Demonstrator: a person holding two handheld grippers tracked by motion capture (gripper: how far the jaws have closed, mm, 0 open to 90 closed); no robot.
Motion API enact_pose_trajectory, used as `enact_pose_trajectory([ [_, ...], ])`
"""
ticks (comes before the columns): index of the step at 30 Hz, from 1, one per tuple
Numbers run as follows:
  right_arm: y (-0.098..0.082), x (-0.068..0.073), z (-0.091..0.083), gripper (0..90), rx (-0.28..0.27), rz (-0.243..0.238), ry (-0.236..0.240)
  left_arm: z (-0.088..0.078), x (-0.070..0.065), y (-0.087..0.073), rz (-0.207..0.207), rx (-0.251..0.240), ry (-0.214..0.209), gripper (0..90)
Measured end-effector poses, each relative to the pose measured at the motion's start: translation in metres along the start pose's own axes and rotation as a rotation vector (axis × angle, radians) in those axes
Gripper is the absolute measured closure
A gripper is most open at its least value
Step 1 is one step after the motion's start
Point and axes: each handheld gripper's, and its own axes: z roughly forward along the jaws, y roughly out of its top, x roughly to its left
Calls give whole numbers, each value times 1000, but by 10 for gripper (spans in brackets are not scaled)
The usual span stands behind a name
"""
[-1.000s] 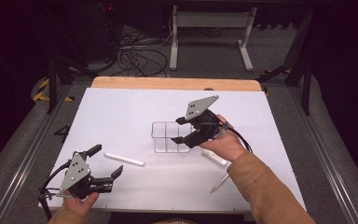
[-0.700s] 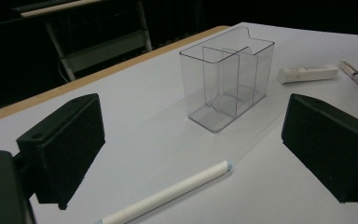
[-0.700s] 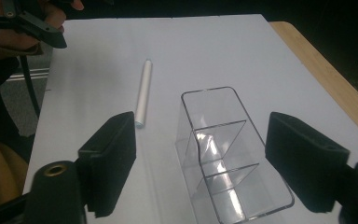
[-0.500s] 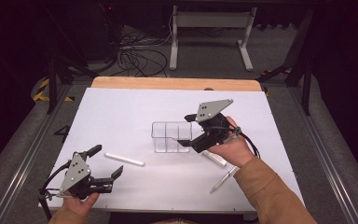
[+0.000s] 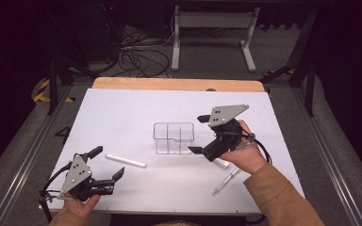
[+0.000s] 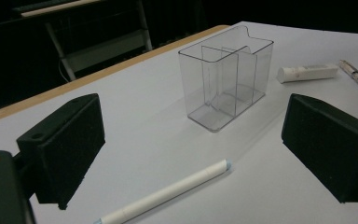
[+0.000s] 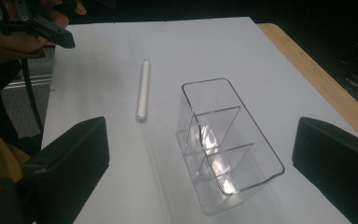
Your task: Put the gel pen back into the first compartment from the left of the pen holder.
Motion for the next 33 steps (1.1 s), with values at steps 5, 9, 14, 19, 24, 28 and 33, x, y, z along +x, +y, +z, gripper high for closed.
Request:
enact_pose_trajectory([
  [5, -8, 5, -11, 82, 14, -19, -11, -1, 0, 0, 2, -3, 2, 66],
  [9, -19, 10, -20, 114, 25, -14, -12, -1, -1, 0, 4, -1, 6, 66],
  [14, -31, 11, -27, 120, 19, 8, -18, -1, -2, 0, 9, 2, 6, 66],
  [19, -37, 12, -29, 125, 14, 13, -23, 1, -4, 2, 4, 10, 4, 68],
  [24, -49, 18, -36, 126, -30, 36, -56, 2, -10, 8, -5, 19, -13, 85],
  [28, -59, 21, -42, 126, -72, 59, -77, 6, -22, 15, 1, 37, -31, 94],
  [33, -79, 26, -52, 127, -107, 95, -103, 13, -34, 22, -20, 45, -86, 97],
])
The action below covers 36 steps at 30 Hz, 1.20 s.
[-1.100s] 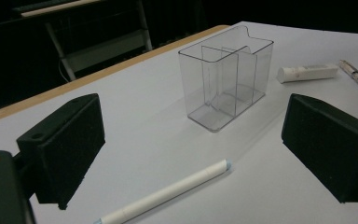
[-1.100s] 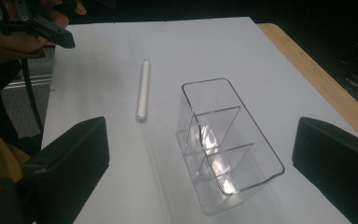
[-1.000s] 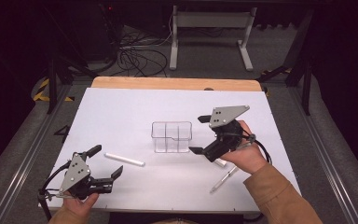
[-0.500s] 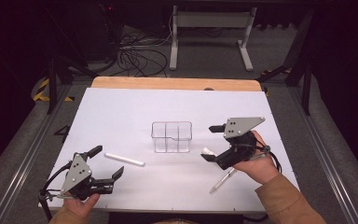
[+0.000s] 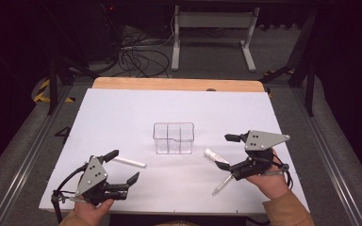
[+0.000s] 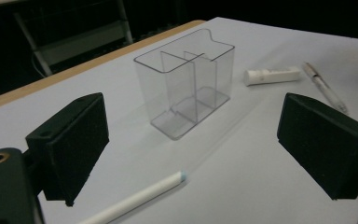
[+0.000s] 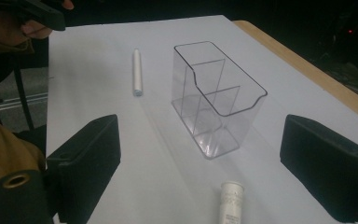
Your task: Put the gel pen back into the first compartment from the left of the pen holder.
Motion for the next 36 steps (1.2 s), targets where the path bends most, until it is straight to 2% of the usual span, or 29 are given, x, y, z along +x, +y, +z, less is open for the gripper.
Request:
enact_pose_trajectory([
  [2, -2, 0, -2, 127, -2, 7, -8, 5, -5, 3, -16, 4, -25, 100],
  [4, -6, 0, -6, 128, -11, 7, -39, 11, -10, 6, -14, 11, -50, 105],
  [9, -15, 0, -11, 137, -48, 22, -75, 31, -28, 13, 28, 36, -80, 110],
  [13, -17, -2, -13, 137, -42, 25, -88, 45, -45, 18, 54, 42, -111, 132],
  [17, -19, -5, -20, 140, -65, 31, -99, 60, -56, 23, 55, 56, -153, 143],
  [24, -23, -8, -24, 141, -66, 43, -107, 81, -68, 31, 40, 61, -211, 147],
  [29, -24, -9, -24, 142, -63, 47, -108, 90, -75, 33, 72, 71, -214, 149],
  [33, -25, -10, -24, 143, -65, 51, -110, 93, -78, 33, 64, 67, -228, 149],
  [36, -27, -10, -22, 144, -68, 69, -112, 96, -82, 32, 43, 64, -240, 159],
])
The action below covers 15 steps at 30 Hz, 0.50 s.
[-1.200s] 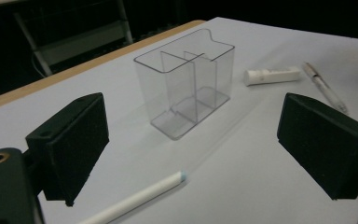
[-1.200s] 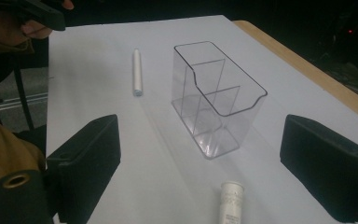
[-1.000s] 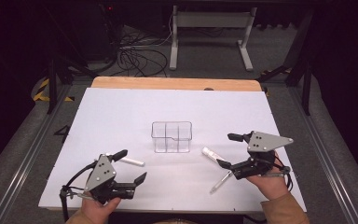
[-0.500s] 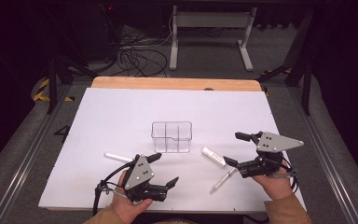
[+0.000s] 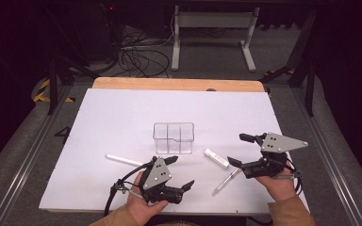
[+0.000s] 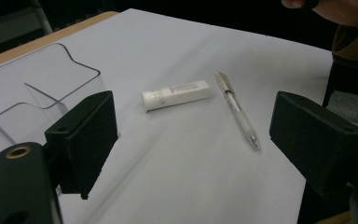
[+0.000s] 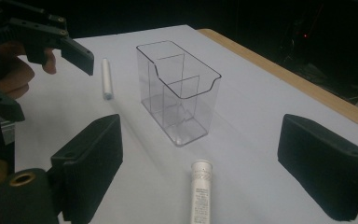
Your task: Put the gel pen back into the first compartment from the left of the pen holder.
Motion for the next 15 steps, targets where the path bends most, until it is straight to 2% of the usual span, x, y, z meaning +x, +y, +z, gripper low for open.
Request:
enact_pose_trajectory([
  [3, -1, 0, 2, 145, -1, 13, 1, 6, -4, -1, -8, 7, -6, 165],
  [9, -4, 0, 9, 147, 18, 15, 2, 26, -16, -1, 21, 48, -8, 175],
  [15, -5, -1, 8, 148, 20, 21, -1, 44, -27, 0, 2, 73, -43, 176],
])
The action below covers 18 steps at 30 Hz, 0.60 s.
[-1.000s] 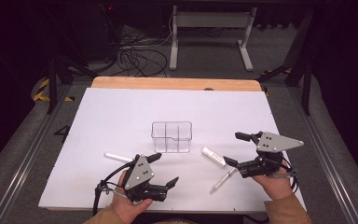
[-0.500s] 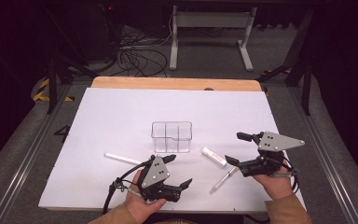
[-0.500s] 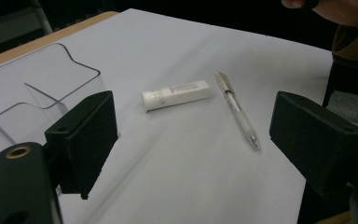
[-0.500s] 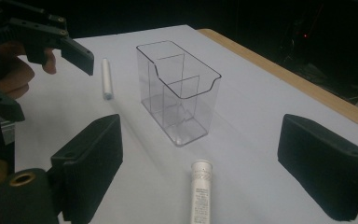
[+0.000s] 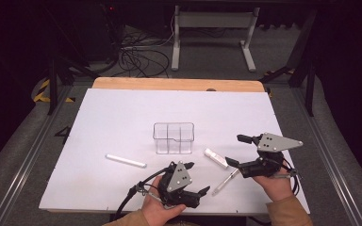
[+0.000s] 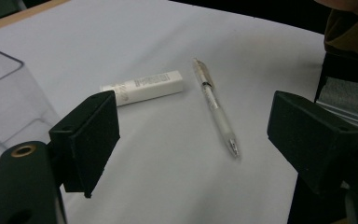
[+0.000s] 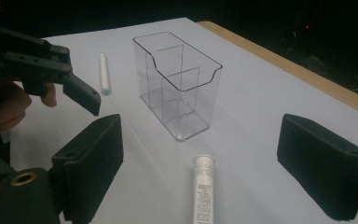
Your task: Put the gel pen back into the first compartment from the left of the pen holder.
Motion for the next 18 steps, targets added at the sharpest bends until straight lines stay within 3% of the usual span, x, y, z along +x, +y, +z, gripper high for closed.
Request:
enact_pose_trajectory([
  [5, 0, -1, -1, 149, -3, -1, -2, 12, -7, 1, 11, 28, -21, 185],
  [11, -1, -1, 0, 151, 1, 0, -5, 27, -8, 1, -44, 66, -65, 209],
  [16, -1, -1, 0, 152, 0, 2, -6, 36, -11, -1, -81, 79, -58, 261],
  [18, -1, -2, 0, 152, 1, 1, -5, 40, -13, -1, -76, 86, -65, 265],
])
